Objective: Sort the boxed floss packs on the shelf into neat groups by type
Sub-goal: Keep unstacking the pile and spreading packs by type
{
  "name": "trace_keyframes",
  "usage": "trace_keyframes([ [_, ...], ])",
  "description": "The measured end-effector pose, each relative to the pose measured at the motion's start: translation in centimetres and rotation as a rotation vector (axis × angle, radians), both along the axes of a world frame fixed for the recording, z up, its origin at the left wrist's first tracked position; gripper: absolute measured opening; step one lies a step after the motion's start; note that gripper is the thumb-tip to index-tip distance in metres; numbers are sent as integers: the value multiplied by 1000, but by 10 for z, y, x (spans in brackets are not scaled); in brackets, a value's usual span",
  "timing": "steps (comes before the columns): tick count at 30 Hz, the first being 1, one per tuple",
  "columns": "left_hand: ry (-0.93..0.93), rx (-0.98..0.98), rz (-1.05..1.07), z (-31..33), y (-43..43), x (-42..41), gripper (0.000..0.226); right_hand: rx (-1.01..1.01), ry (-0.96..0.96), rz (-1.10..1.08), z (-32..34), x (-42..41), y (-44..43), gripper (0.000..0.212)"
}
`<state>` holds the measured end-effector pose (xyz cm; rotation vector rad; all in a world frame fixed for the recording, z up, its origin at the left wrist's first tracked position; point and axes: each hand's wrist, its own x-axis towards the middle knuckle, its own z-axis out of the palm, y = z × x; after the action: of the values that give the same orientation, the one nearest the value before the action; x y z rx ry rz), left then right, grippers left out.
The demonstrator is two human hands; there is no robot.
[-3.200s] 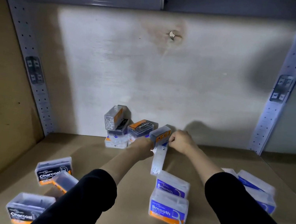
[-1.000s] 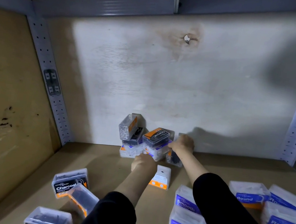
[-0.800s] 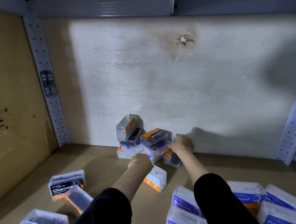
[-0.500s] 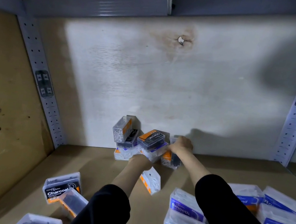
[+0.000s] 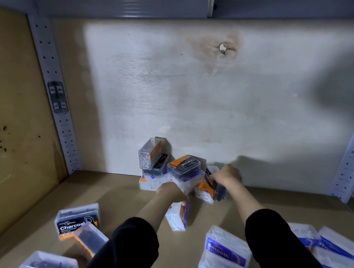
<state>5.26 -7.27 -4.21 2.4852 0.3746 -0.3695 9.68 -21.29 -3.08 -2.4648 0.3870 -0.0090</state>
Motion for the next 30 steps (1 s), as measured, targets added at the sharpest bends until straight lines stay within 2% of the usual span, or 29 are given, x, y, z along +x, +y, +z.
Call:
trace_keyframes([
  [4, -17, -21, -91, 19, 15, -9, 54, 1, 18, 30, 15, -11, -11, 44],
  [7, -98, 4, -145, 39, 25, -26, 20, -4, 26, 50, 29, -26, -15, 49],
  [8, -117, 1, -142, 45, 29, -31, 19, -8, 21, 52, 33, -31, -15, 50],
  [12, -105, -29, -104, 65, 43, -48, 49, -16, 16, 84, 50, -54, -12, 47],
  [16, -90, -18, -108, 80, 53, -71, 57, -34, 5, 135, 60, -78, -3, 28],
  [18, -100, 2, -118, 84, 59, -83, 60, -44, -4, 156, 64, -91, 4, 31],
  [20, -105, 15, -116, 89, 64, -94, 58, -41, -2, 187, 67, -103, 12, 33],
  [23, -94, 27, -97, 98, 72, -107, 49, -10, 1, 228, 72, -116, 21, 25],
  [27, -95, 63, -78, 103, 80, -120, 32, -16, 4, 269, 78, -129, 31, 38],
  [30, -85, 67, -71, 107, 84, -127, 34, -34, -2, 292, 80, -136, 39, 31],
])
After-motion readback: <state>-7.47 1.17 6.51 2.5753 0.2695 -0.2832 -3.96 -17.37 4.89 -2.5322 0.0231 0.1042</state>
